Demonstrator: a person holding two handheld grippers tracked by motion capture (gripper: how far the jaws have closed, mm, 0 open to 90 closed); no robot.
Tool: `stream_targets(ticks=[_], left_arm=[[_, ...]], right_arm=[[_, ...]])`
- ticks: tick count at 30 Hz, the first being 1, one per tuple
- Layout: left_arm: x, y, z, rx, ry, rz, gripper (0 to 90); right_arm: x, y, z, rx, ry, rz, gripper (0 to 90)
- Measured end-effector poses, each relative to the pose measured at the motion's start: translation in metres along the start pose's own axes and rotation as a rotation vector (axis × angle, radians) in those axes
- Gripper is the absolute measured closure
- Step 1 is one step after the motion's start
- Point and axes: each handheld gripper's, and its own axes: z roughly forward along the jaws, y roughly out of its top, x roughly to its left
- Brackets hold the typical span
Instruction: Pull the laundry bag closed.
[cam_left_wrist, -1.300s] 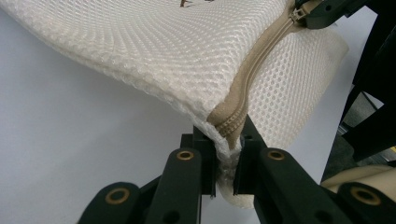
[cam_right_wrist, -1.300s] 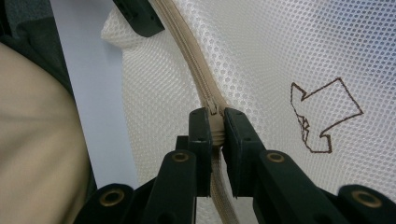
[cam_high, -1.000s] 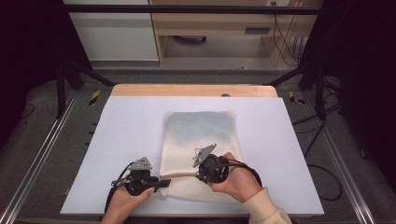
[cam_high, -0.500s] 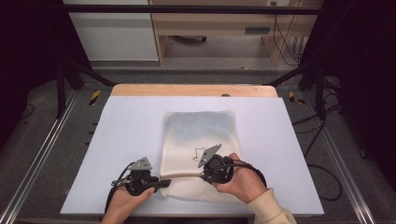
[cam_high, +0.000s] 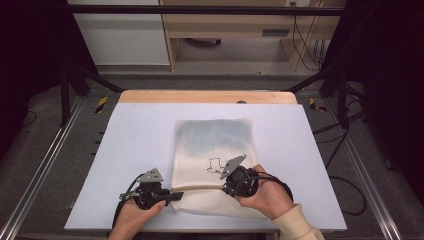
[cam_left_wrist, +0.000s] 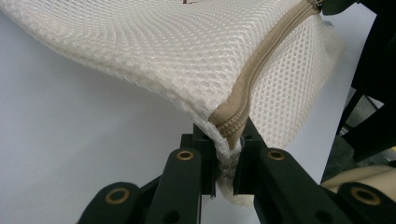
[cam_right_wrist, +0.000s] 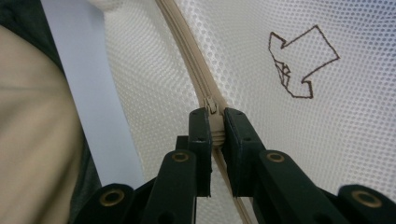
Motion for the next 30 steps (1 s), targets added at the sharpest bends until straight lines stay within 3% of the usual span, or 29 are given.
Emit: stream_targets(ticks=[30], left_arm=[[0.001, 0.001, -0.002, -0.007, 0.011, 0.001, 82.4]], right_arm=[[-0.015, -0.033, -0.014, 0.012, -0.028, 0.068, 82.0]])
